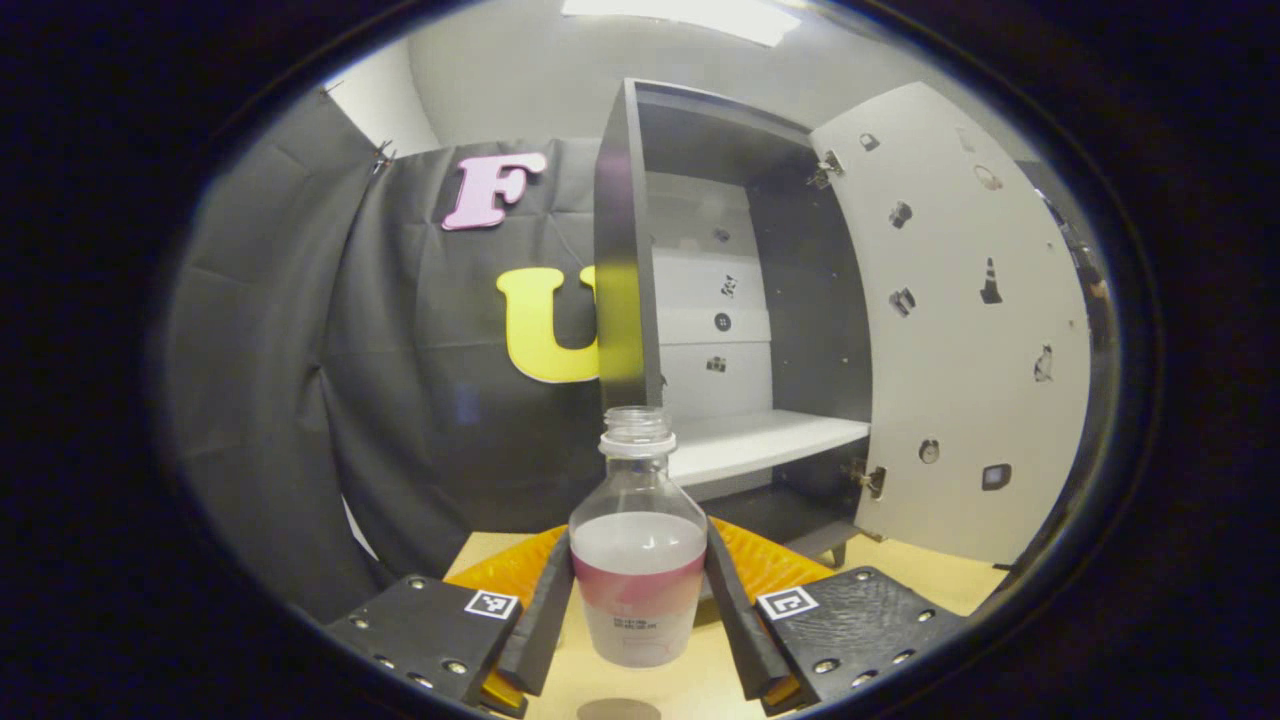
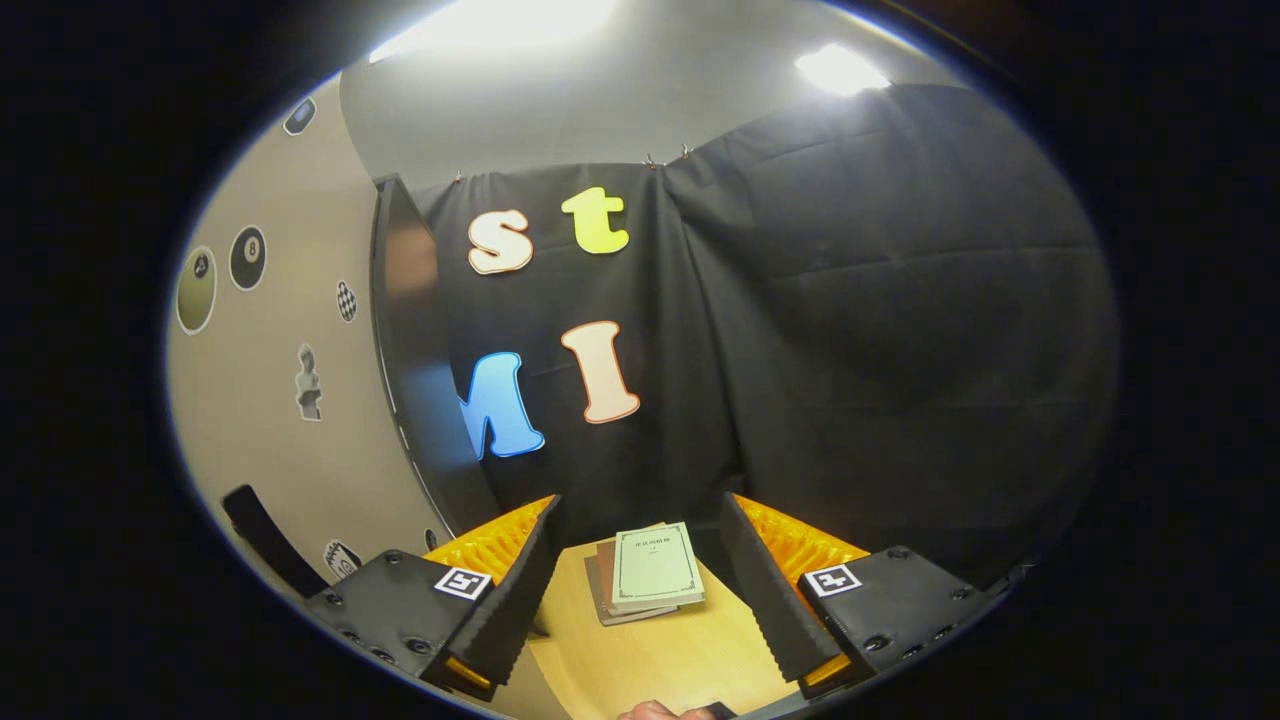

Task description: Open the cabinet door with the right hand, grasp the bottle in the cabinet with the left hand and place it on the coaster, then close the cabinet door with the right hand.

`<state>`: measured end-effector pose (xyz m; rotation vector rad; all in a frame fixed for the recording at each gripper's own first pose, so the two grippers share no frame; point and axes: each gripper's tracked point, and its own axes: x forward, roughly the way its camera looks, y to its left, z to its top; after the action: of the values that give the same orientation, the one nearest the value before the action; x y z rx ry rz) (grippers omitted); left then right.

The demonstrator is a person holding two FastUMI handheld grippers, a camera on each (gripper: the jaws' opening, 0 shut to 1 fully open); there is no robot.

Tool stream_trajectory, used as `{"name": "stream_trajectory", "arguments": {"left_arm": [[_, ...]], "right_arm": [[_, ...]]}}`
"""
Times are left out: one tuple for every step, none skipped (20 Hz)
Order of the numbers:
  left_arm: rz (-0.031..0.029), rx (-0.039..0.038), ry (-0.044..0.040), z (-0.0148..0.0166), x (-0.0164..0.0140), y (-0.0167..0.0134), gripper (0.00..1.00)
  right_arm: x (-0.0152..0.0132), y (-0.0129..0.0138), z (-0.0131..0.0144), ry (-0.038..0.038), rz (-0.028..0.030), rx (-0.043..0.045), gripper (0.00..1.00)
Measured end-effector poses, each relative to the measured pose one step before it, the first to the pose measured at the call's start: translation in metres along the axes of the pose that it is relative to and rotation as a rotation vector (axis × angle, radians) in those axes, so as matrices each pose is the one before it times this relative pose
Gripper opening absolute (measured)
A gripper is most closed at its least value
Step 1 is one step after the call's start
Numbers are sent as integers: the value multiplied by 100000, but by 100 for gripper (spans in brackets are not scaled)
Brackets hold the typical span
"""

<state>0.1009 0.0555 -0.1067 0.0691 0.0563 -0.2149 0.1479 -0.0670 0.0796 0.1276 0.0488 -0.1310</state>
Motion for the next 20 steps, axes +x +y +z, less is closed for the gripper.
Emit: {"name": "stream_trajectory", "arguments": {"left_arm": [[646, -569, 314, -901, -537, 302, 70], [790, -168, -34, -948, -465, 256, 70], [479, -275, -154, -760, -491, 245, 72], [490, -562, -111, -905, -258, 205, 70], [533, -362, -234, -782, -229, 287, 70], [515, 75, 65, -1063, -228, 333, 70], [859, 475, 582, -1156, -166, 456, 70], [923, 602, 84, -939, -21, 262, 72], [1012, 683, -82, -973, 4, 351, 72], [1334, 555, -52, -1213, 41, 257, 73], [1464, 188, 394, -1200, 27, 249, 73], [853, 141, 692, -1268, -18, -67, 73], [989, 525, -133, -1039, 65, -116, 72], [440, 399, 589, -1298, 69, -211, 70], [384, 567, 839, -1224, 239, -127, 72], [470, 499, 1034, -1194, 97, -245, 72], [217, 48, 679, -923, 182, -171, 72], [533, 184, 310, -885, 206, -70, 72], [674, 342, 571, -818, 61, 59, 72], [828, -147, 1018, -945, 27, 233, 72]], "right_arm": [[-277, 175, 333, -1403, 730, -192, 98], [-192, -333, 1, -751, -788, 305, 98], [-305, -349, -67, -321, -1001, 835, 98], [-395, -208, -146, -233, -883, 728, 98], [-224, -473, 2, -421, -1882, 361, 98], [-167, -646, -174, -273, -2122, -455, 98], [-230, -632, -40, -318, -2339, -601, 98], [-18, -469, -74, -387, -1740, -857, 98], [-144, -437, -195, 18, -1849, -791, 98], [-99, -537, -541, 678, -1896, -558, 98], [-107, -289, -499, 1084, -887, -782, 98], [-104, -100, -470, 1119, -887, -847, 98], [-184, -148, -514, 1257, -429, -640, 98], [-194, 87, -434, 262, 126, -387, 98], [-62, -176, -292, 105, -1196, -633, 98], [58, -485, -438, 496, -1411, -6, 98], [19, -369, -208, 627, -1404, 1354, 98], [-73, -244, -390, 1323, -1359, 2845, 98], [-61, 30, -215, 1697, -575, 3405, 98], [-160, 234, -194, 2255, -769, 3377, 98]]}}
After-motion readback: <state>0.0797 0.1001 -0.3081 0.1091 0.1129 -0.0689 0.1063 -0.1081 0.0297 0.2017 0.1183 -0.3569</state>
